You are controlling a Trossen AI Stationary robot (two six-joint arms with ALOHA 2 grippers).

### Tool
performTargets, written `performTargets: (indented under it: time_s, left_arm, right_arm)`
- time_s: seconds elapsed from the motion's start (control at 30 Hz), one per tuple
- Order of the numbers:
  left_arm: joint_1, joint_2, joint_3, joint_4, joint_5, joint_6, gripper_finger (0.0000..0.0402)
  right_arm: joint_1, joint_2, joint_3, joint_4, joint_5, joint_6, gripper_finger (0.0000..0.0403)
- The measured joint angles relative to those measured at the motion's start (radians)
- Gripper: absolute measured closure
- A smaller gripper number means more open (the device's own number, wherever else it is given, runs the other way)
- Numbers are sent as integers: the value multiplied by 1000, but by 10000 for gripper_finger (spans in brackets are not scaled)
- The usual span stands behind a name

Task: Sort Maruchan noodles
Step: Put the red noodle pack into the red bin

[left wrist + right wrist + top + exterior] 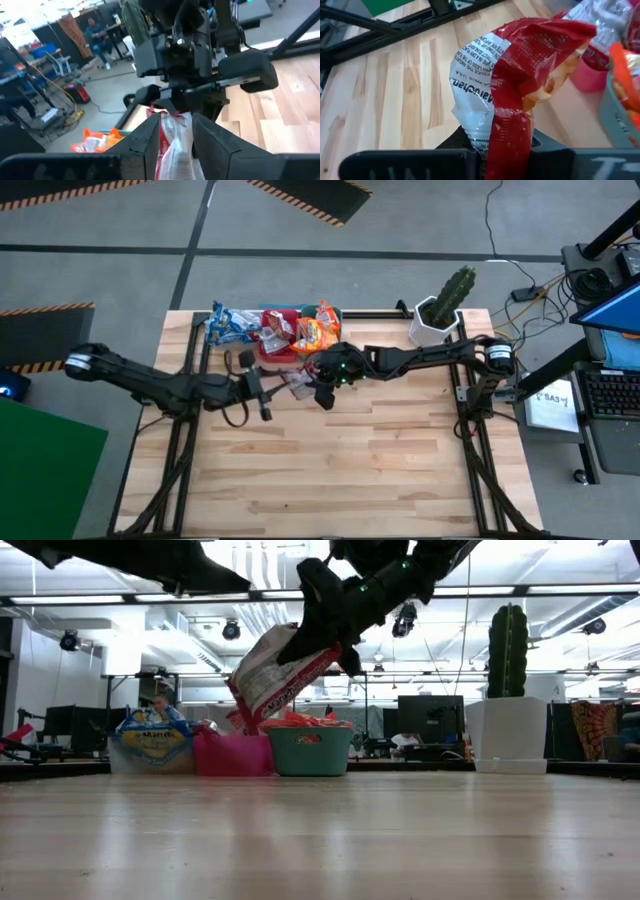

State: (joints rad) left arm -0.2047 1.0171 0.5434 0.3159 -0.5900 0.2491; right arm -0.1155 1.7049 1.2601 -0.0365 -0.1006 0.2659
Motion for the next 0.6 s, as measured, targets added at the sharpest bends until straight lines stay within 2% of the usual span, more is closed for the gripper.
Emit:
performTargets:
  time_s: [0.3, 0.5, 0.6]
  left_arm:
    - [12, -195, -99, -26, -18, 65, 304]
    - [42, -290, -184, -26, -178, 37, 304]
    - [60, -316, -215, -16, -194, 12, 304]
  right_arm:
    - [-47, -12, 166, -144, 0, -97, 363]
    - [-122, -4, 301, -211, -2, -147, 364]
    - [-169, 20, 358, -218, 0, -151, 364]
